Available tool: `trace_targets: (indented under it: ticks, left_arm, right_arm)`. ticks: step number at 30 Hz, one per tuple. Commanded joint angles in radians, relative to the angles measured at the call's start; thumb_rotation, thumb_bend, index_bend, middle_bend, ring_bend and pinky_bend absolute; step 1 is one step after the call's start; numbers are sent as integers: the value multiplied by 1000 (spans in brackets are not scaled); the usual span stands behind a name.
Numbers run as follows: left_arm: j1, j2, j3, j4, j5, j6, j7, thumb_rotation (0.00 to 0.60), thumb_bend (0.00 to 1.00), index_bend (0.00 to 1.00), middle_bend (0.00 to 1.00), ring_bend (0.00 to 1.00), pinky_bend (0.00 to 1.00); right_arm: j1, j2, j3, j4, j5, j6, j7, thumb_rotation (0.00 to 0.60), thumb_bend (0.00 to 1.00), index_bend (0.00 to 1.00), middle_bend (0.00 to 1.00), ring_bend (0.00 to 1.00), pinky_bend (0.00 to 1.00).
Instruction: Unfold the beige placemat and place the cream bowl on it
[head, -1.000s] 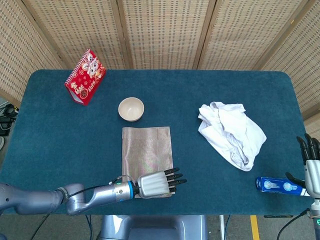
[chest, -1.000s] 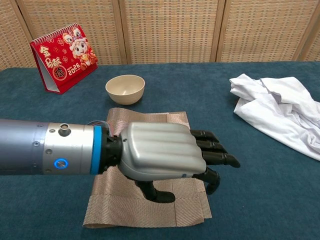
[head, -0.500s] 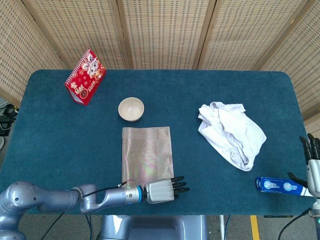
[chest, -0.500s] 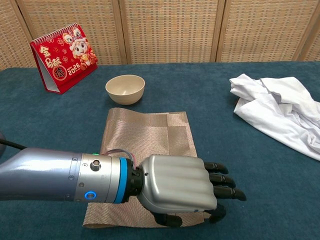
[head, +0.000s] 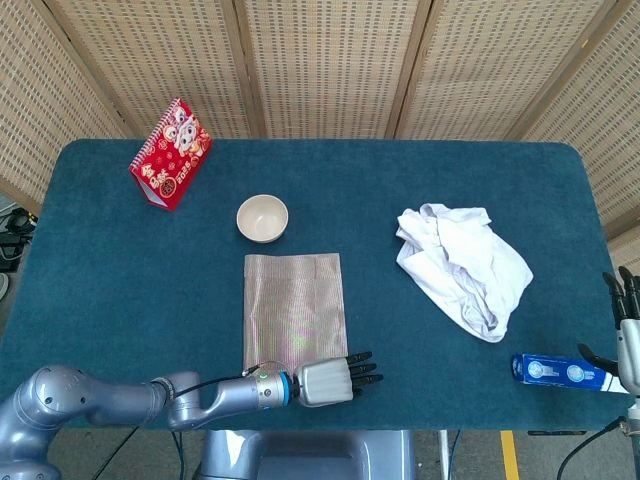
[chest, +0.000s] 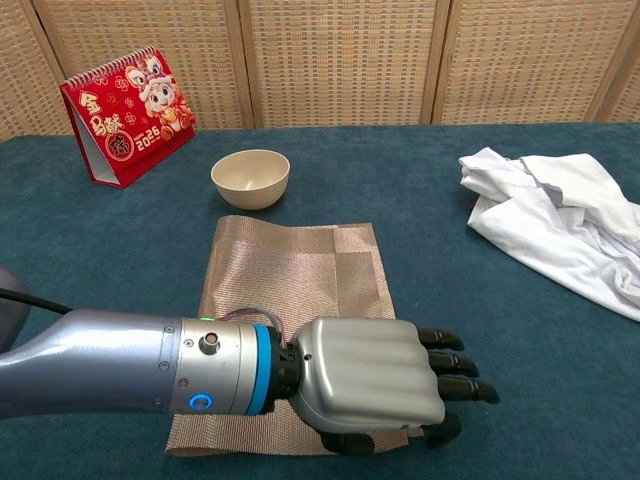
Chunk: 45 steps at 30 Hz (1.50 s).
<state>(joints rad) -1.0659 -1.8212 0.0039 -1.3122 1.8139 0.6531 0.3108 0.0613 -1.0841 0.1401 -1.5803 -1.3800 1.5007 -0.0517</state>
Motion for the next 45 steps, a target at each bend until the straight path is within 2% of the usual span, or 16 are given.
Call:
trace_targets:
  ticks: [1, 5, 10, 15, 25, 35, 41, 45]
  left_arm:
    - [-2, -2, 4, 2, -3, 3, 6, 600, 372, 354, 0, 0, 0]
    - [-1, -1, 9, 1, -9, 13, 11, 600, 374, 412, 0, 0, 0]
    - [-2, 1, 13, 3, -24, 12, 25, 600, 377, 420, 0, 0, 0]
    - [-4, -2, 16, 1, -33, 16, 26, 600, 384, 483, 0, 0, 0]
    - [-8, -6, 25, -1, -47, 24, 33, 600, 453, 528, 0, 0, 0]
    - [-6, -16, 30, 1, -60, 37, 41, 600, 456, 700, 0, 0, 0]
    - [-3, -13, 30, -6, -67, 50, 44, 600, 540, 792, 0, 0, 0]
    - [3, 3, 28, -24, -67, 75, 46, 600, 556, 822, 0, 0, 0]
  right_arm:
    - [-1, 1, 1, 0, 1, 1, 3, 600, 0, 35, 0, 0, 0]
    - [-2, 3, 1, 0, 1, 2, 6, 600, 0, 35, 0, 0, 0]
    - [-3, 5, 2, -2, 0, 5, 8, 600, 0, 36, 0, 0, 0]
    - [-4, 5, 2, -3, -1, 7, 8, 600, 0, 38, 0, 0, 0]
    - [-6, 9, 3, -5, -3, 10, 15, 600, 0, 38, 0, 0, 0]
    - [-9, 13, 3, -10, -8, 16, 21, 600, 0, 38, 0, 0, 0]
    - [-10, 15, 2, -13, -12, 19, 24, 600, 0, 38, 0, 0, 0]
    - [-11, 16, 1, -16, -17, 21, 25, 600, 0, 38, 0, 0, 0]
